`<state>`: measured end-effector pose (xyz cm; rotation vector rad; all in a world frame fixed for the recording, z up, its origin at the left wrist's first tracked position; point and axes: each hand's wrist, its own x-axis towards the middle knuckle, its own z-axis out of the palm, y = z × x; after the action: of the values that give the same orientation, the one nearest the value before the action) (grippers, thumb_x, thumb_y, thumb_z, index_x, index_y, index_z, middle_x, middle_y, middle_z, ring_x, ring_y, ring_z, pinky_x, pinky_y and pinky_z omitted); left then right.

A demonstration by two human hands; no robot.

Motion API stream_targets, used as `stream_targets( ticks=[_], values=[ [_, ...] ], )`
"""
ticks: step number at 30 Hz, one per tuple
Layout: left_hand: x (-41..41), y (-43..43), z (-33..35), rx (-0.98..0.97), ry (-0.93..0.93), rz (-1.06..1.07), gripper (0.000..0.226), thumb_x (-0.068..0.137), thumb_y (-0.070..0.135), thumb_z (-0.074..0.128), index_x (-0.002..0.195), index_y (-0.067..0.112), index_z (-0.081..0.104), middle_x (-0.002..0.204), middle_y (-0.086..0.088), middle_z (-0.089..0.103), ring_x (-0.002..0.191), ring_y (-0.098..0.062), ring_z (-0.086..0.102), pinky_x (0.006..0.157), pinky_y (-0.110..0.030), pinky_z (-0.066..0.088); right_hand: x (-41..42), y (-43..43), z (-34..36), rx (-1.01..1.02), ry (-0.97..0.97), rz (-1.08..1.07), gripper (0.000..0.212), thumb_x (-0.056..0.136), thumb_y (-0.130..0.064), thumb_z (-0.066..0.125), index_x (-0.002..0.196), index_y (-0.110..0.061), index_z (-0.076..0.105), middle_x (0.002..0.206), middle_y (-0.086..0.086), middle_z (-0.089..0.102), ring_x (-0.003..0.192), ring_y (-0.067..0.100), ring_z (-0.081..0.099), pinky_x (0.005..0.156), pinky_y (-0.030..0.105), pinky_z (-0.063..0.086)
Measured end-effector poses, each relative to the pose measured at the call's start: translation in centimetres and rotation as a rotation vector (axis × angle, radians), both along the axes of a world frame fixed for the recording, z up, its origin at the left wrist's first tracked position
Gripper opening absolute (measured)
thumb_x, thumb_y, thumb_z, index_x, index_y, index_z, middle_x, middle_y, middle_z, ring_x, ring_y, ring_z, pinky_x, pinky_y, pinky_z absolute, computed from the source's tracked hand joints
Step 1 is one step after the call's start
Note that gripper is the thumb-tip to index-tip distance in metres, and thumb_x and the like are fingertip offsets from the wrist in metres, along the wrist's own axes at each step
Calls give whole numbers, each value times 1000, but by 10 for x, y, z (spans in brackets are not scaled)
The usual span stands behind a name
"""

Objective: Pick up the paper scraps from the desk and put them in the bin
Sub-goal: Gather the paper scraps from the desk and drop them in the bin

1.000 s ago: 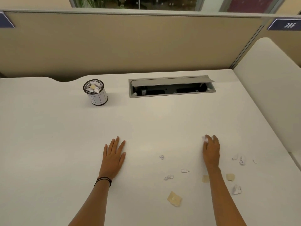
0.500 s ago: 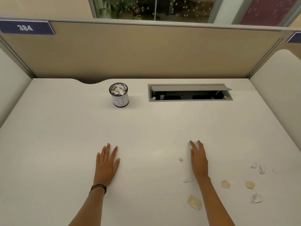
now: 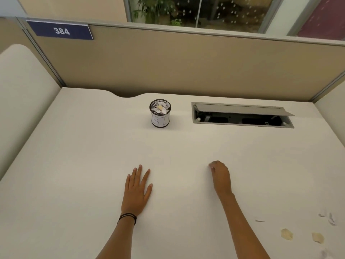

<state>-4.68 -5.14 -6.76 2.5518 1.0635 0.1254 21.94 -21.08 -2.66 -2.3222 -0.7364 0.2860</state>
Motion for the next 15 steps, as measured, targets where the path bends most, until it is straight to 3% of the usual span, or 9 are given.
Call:
stream_targets(
  ticks=[3, 6, 8, 12, 15],
  values=[
    [1, -1, -2, 10, -22, 13, 57, 98, 50, 14, 148, 26, 27, 156, -2, 18, 143, -19, 11, 117, -32, 1, 5, 48, 23, 155, 129, -43, 15, 84, 6, 56, 91, 2, 69, 95, 15, 69, 91, 23, 64, 79, 13, 45],
    [1, -1, -2, 22, -33, 20, 54, 97, 45, 21, 148, 27, 27, 156, -1, 18, 144, -18, 11, 117, -33, 4, 8, 106, 54, 295, 282, -27, 14, 82, 2, 62, 92, 1, 72, 93, 10, 70, 83, 12, 63, 70, -1, 44],
    [2, -1, -4, 21, -46, 29, 54, 96, 42, 27, 147, 27, 27, 156, -1, 19, 144, -17, 12, 116, -34, 5, 13, 146, 71, 351, 353, -26, 15, 82, 0, 62, 93, -1, 72, 92, 8, 70, 80, 7, 61, 71, 3, 45],
    [1, -1, -5, 18, -60, 40, 54, 95, 41, 30, 147, 27, 27, 156, 0, 18, 144, -16, 11, 116, -35, 7, 22, 218, 95, 417, 358, 41, 14, 79, 1, 63, 89, 0, 73, 90, 12, 71, 83, 14, 62, 79, 25, 50],
    [1, -1, -6, 19, -66, 38, 54, 95, 40, 31, 148, 27, 27, 157, 0, 18, 144, -17, 11, 116, -36, 8, 25, 258, 102, 351, 279, 93, 14, 77, 1, 62, 86, -1, 73, 92, 13, 71, 84, 15, 60, 74, 15, 46]
  ],
)
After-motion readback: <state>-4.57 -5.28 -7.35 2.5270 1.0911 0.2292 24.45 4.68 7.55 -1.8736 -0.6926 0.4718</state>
